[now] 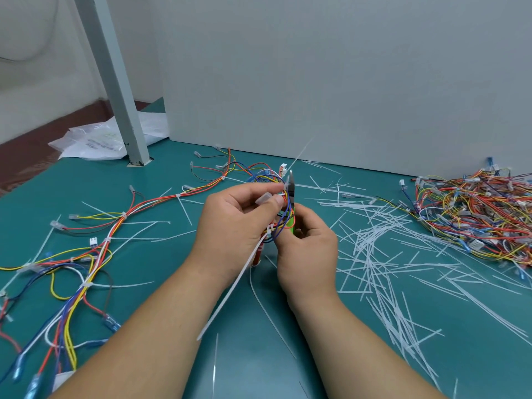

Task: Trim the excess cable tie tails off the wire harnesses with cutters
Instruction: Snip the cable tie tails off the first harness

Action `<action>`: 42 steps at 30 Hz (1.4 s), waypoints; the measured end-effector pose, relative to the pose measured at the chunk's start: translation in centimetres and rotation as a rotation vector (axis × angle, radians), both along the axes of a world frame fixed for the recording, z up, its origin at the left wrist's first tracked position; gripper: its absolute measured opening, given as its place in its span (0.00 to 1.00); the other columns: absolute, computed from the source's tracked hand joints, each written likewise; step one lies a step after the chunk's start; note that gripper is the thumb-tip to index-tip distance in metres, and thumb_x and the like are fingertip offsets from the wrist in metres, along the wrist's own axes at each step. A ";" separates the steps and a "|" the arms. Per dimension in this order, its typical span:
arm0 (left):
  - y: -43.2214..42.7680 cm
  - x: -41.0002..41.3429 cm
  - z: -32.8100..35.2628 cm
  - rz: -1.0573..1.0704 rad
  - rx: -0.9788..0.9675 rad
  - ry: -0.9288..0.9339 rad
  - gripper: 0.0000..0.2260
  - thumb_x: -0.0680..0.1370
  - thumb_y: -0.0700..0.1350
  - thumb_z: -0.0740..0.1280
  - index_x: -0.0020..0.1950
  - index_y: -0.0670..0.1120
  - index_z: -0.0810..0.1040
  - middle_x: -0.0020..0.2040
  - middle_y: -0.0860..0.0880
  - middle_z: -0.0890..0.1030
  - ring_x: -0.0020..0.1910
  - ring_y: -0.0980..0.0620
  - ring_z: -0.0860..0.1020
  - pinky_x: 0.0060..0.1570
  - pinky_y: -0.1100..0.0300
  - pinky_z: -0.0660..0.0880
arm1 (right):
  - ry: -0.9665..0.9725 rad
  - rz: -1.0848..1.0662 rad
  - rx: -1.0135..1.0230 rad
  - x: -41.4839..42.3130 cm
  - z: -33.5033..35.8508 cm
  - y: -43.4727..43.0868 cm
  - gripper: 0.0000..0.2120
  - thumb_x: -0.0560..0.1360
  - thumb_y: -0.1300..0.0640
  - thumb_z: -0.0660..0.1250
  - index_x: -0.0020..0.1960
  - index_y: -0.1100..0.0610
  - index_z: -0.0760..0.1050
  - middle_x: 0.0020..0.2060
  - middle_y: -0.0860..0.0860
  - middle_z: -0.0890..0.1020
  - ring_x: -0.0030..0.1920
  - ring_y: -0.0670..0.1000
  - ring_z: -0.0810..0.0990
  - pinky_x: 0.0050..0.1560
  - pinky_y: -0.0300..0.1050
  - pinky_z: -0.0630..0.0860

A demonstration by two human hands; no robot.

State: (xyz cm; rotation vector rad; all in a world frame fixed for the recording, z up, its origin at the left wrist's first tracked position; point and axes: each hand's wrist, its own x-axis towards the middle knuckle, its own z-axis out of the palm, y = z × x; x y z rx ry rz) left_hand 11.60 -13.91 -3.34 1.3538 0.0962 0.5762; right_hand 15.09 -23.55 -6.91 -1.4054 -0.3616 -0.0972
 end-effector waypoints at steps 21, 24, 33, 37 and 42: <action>-0.1 0.0 0.1 -0.008 0.004 -0.001 0.11 0.77 0.35 0.72 0.45 0.52 0.88 0.40 0.50 0.87 0.38 0.57 0.83 0.40 0.66 0.78 | 0.010 -0.029 -0.017 0.0 0.2 -0.2 0.13 0.75 0.68 0.74 0.44 0.50 0.84 0.37 0.56 0.84 0.38 0.46 0.76 0.41 0.41 0.75; -0.1 -0.1 0.1 0.005 0.008 0.004 0.12 0.77 0.35 0.72 0.44 0.52 0.88 0.40 0.50 0.87 0.37 0.57 0.83 0.40 0.66 0.79 | 0.025 -0.025 -0.009 -0.1 0.2 -0.1 0.14 0.74 0.69 0.74 0.44 0.49 0.84 0.37 0.49 0.85 0.38 0.45 0.77 0.41 0.39 0.77; -0.1 -0.1 0.2 0.000 0.005 0.012 0.12 0.77 0.34 0.72 0.44 0.51 0.88 0.39 0.50 0.87 0.37 0.57 0.83 0.40 0.66 0.79 | 0.020 -0.019 -0.021 0.0 0.1 -0.1 0.11 0.75 0.67 0.75 0.44 0.51 0.84 0.34 0.47 0.81 0.35 0.44 0.74 0.37 0.37 0.74; -0.1 0.0 0.1 0.017 0.002 0.012 0.11 0.77 0.34 0.72 0.45 0.50 0.88 0.39 0.51 0.87 0.37 0.57 0.83 0.40 0.66 0.79 | 0.025 -0.016 -0.012 -0.1 0.1 -0.1 0.12 0.75 0.66 0.75 0.43 0.49 0.84 0.35 0.49 0.82 0.36 0.45 0.75 0.39 0.38 0.75; -0.2 -0.1 0.2 -0.008 0.011 -0.012 0.11 0.76 0.36 0.72 0.45 0.52 0.88 0.39 0.51 0.87 0.36 0.58 0.83 0.39 0.66 0.78 | 0.002 -0.022 0.007 -0.1 0.2 -0.2 0.12 0.74 0.67 0.75 0.44 0.49 0.84 0.36 0.56 0.83 0.37 0.46 0.75 0.39 0.40 0.74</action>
